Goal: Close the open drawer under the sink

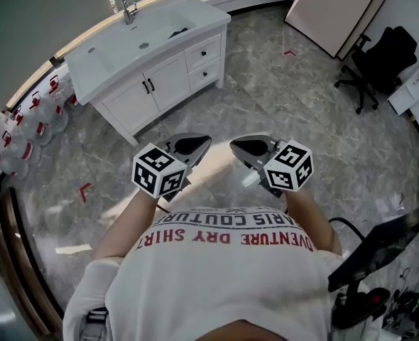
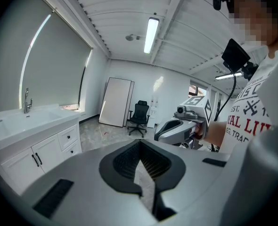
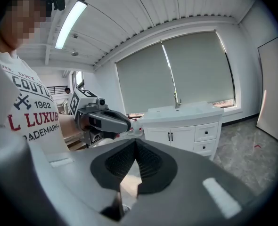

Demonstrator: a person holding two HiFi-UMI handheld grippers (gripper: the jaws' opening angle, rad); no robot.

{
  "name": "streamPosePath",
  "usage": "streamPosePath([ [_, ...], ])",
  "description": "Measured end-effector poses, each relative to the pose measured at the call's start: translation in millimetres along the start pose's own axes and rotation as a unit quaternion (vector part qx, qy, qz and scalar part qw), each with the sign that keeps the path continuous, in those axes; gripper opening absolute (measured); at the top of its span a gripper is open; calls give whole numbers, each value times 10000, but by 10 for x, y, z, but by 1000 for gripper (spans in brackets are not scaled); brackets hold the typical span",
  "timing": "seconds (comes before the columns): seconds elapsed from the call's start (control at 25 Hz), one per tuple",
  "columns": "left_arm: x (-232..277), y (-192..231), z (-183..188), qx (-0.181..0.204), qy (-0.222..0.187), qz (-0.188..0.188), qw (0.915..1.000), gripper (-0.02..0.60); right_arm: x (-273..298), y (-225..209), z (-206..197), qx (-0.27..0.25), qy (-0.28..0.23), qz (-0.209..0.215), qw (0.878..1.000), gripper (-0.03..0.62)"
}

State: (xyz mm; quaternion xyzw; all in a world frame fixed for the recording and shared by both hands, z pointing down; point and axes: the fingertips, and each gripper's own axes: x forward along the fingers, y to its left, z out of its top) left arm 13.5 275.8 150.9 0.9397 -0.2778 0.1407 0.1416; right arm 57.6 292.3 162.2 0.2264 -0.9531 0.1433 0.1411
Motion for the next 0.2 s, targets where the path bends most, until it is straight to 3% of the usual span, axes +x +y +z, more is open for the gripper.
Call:
streamPosePath([
  [0.2,42,-35,-41,-7,21,-29,10000,2,-21,-13,-32,-6,15,4,10000,0],
])
